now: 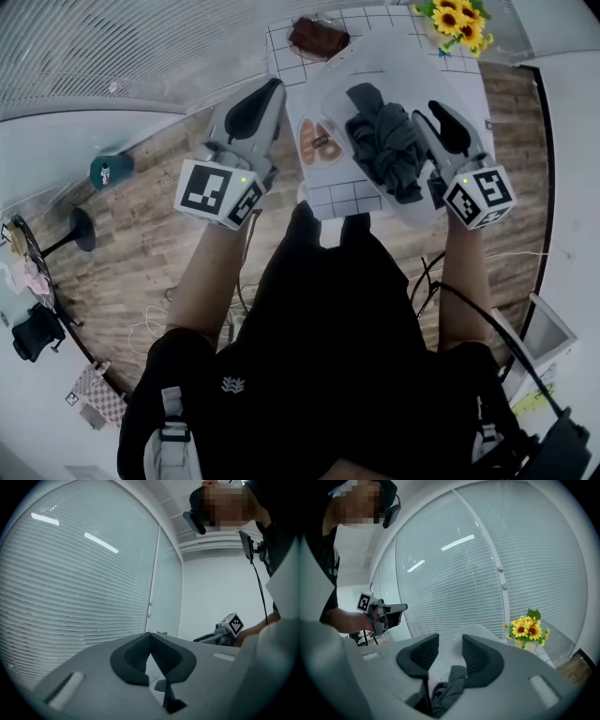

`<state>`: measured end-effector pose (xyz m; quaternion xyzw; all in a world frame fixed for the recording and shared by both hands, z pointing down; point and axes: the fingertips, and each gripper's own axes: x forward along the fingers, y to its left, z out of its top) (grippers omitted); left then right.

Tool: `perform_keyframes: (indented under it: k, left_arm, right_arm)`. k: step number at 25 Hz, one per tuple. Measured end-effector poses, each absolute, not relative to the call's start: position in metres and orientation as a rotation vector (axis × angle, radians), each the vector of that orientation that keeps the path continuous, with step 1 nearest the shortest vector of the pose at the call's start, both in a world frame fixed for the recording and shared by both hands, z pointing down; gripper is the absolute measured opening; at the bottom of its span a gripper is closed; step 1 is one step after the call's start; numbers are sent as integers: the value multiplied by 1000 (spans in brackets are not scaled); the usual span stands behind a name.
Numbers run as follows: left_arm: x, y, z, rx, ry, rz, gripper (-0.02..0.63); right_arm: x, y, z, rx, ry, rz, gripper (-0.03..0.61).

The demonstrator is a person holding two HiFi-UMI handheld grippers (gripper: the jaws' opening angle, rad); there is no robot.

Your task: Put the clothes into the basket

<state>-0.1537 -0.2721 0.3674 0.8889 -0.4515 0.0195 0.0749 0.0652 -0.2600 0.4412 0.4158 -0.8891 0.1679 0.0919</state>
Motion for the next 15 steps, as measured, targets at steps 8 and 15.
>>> perform_keyframes:
  k: [8, 15]
  left_arm:
    - [-142, -281, 354, 2704, -1340, 32, 6]
    - [-131, -281, 334, 2753, -1315, -5, 6]
  right_arm:
    - [87, -269, 427, 1321, -2627, 457, 156]
    - [111, -263, 405, 1442, -2618, 417, 141]
